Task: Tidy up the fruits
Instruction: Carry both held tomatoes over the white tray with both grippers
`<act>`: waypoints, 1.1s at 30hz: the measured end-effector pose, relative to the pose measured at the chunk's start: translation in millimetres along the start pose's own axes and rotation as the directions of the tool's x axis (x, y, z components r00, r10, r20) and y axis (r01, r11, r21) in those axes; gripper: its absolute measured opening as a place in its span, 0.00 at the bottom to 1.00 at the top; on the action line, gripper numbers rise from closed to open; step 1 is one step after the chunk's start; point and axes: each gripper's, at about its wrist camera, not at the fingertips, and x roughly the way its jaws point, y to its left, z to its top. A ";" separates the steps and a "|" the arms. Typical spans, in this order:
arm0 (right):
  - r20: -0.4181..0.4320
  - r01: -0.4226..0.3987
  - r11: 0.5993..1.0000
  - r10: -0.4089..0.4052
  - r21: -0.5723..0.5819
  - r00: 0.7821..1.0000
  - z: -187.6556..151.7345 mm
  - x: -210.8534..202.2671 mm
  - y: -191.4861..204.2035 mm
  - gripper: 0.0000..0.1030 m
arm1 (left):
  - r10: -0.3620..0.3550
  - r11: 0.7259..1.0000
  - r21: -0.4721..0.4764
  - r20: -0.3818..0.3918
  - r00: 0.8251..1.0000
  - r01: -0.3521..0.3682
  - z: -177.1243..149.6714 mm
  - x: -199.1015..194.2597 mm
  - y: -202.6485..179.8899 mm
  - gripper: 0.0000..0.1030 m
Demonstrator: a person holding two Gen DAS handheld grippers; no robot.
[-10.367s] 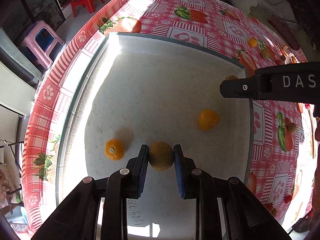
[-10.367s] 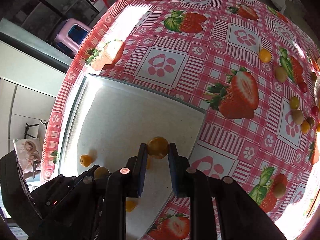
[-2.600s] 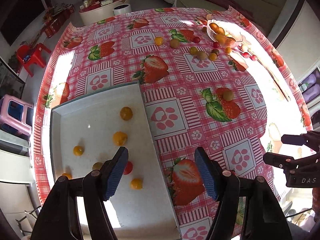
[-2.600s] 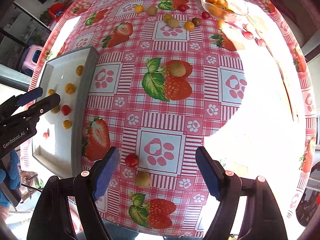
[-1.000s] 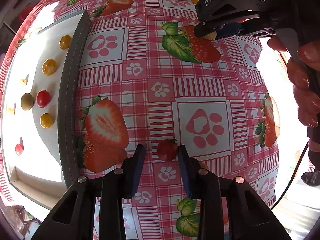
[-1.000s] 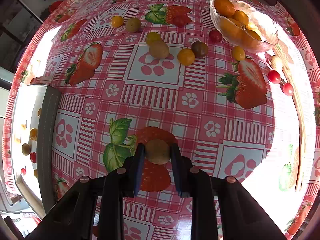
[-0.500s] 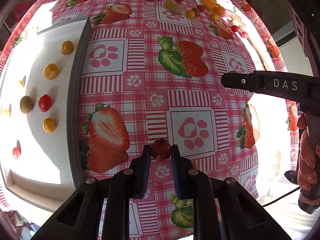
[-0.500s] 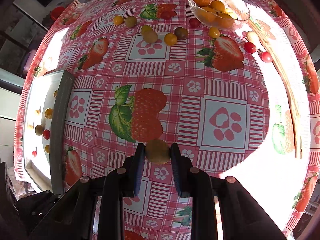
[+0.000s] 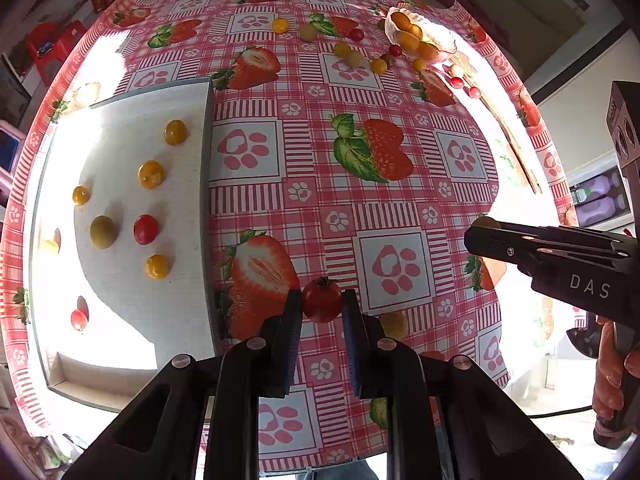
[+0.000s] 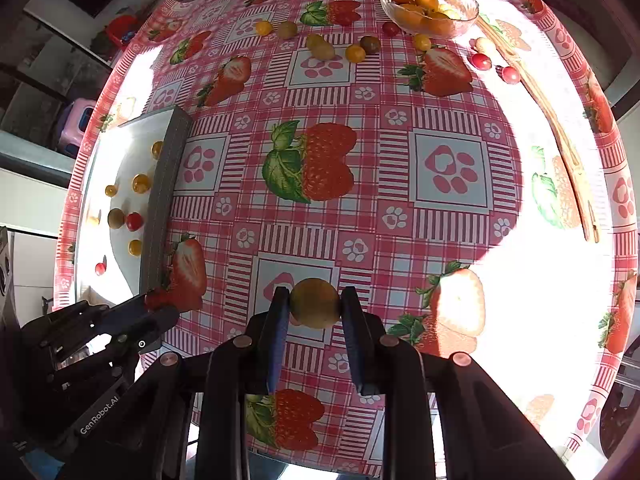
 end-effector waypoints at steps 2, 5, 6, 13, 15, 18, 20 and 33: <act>0.001 0.000 1.000 0.000 0.002 1.000 -1.1 -2.4 4.4 0.28 | 0.002 1.000 0.001 0.005 1.000 -0.002 0.0 -3.0 5.5 0.21; 0.004 0.000 1.000 0.000 0.002 1.000 -2.4 -5.1 11.9 0.28 | 0.007 1.000 -0.001 0.008 1.000 -0.007 0.2 -6.5 15.1 0.21; 0.004 0.000 1.000 0.000 0.002 1.000 -2.6 -5.6 14.7 0.28 | 0.007 1.000 -0.003 0.010 1.000 -0.007 0.1 -7.8 18.4 0.21; 0.003 -0.002 0.999 0.002 -0.032 1.000 1.0 -5.7 41.3 0.28 | 0.020 0.999 -0.030 0.036 0.999 -0.019 -1.9 -17.9 43.6 0.21; 0.001 -0.005 0.999 0.005 -0.049 1.000 3.5 -5.0 49.5 0.28 | 0.027 0.999 -0.044 0.042 0.999 -0.025 -3.2 -20.3 52.2 0.21; -0.002 -0.008 0.997 0.007 -0.073 1.000 7.7 -3.8 62.8 0.28 | 0.035 0.997 -0.069 0.046 0.998 -0.032 -5.8 -23.0 65.5 0.21; -0.006 -0.010 0.996 0.009 -0.092 1.000 11.3 -2.5 70.7 0.28 | 0.046 0.995 -0.088 0.051 0.998 -0.042 -7.6 -24.7 74.5 0.21; -0.040 -0.036 0.976 0.028 -0.215 0.999 25.7 12.0 127.6 0.28 | 0.120 0.971 -0.216 0.078 0.990 -0.100 -11.5 -32.0 137.9 0.21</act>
